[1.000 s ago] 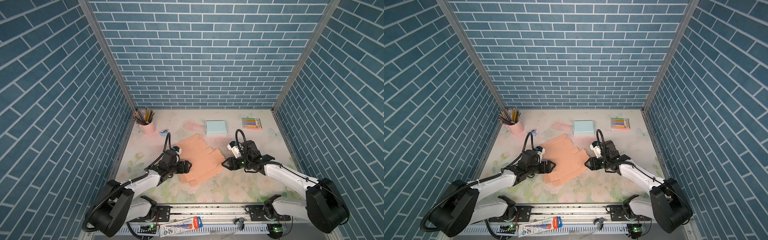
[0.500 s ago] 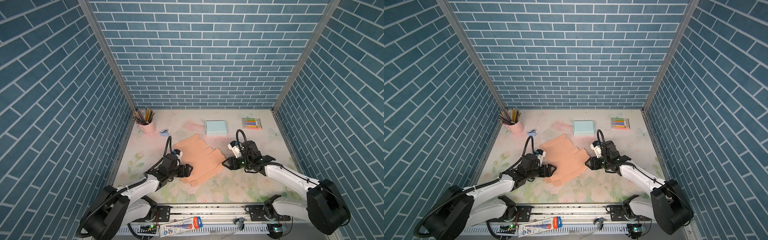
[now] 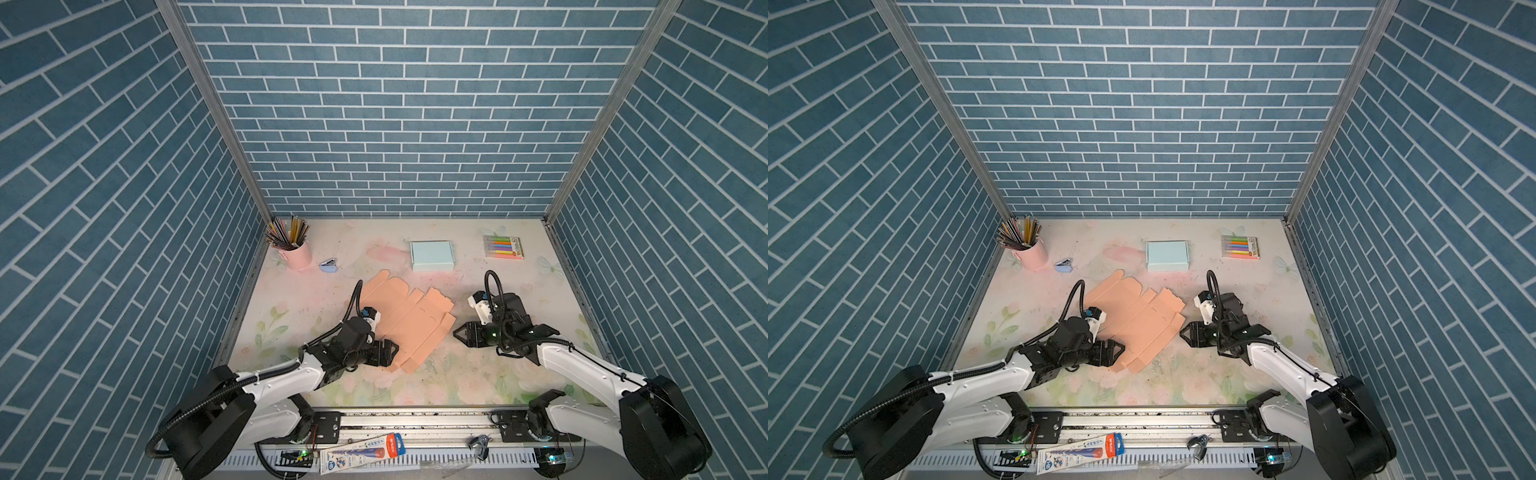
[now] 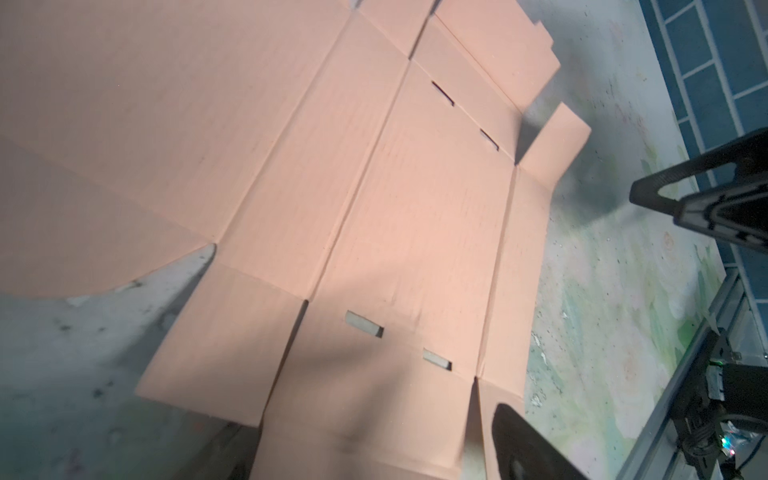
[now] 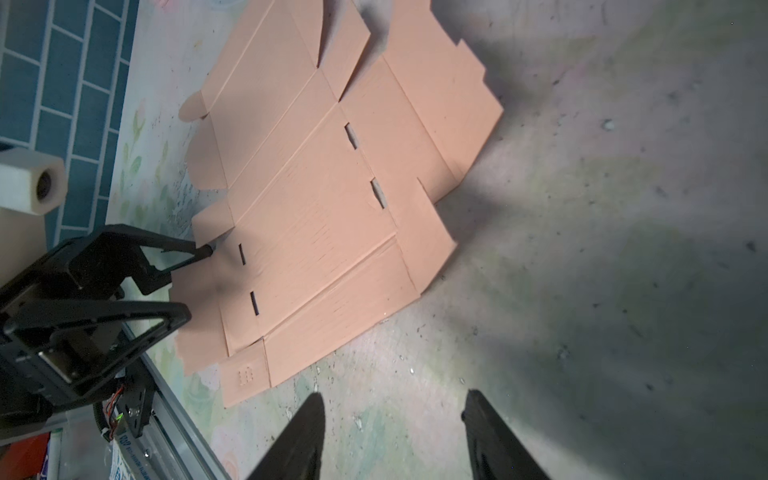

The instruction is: Fold the paper box

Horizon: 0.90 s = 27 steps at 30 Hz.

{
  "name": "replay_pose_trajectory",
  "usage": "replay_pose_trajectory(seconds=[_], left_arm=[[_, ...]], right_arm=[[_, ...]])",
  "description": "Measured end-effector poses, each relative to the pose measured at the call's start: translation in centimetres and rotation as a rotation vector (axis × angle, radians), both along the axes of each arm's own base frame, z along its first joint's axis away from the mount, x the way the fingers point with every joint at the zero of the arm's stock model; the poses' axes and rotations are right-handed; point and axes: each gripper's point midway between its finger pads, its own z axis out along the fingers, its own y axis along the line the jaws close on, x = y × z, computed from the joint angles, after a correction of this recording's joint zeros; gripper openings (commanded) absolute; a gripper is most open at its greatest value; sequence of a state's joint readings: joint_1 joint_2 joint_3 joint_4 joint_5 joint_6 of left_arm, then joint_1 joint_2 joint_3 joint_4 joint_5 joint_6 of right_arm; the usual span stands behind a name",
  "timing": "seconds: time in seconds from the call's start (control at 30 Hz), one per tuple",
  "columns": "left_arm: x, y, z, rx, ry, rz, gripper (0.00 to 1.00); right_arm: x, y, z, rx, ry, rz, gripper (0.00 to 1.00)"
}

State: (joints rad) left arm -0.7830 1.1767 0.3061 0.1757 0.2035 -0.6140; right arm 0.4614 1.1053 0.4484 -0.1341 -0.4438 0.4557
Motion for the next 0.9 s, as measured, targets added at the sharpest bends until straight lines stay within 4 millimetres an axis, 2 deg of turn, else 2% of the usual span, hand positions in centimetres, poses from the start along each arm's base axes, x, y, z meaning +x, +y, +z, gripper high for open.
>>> replay_pose_trajectory(seconds=[0.3,0.7,0.9], left_arm=[[-2.1,-4.5,0.2,-0.039,0.026,-0.098,0.88],[-3.6,-11.1,0.5,-0.08,0.054,-0.213,0.88],[-4.0,-11.7,0.6,-0.093,0.064,-0.233,0.88]], right_arm=[[0.7,-1.4,0.3,0.025,-0.005,-0.086,0.56],[1.5,-3.3,1.1,0.034,-0.054,-0.166,0.56],[1.6,-3.7,0.4,0.037,-0.034,-0.179,0.56]])
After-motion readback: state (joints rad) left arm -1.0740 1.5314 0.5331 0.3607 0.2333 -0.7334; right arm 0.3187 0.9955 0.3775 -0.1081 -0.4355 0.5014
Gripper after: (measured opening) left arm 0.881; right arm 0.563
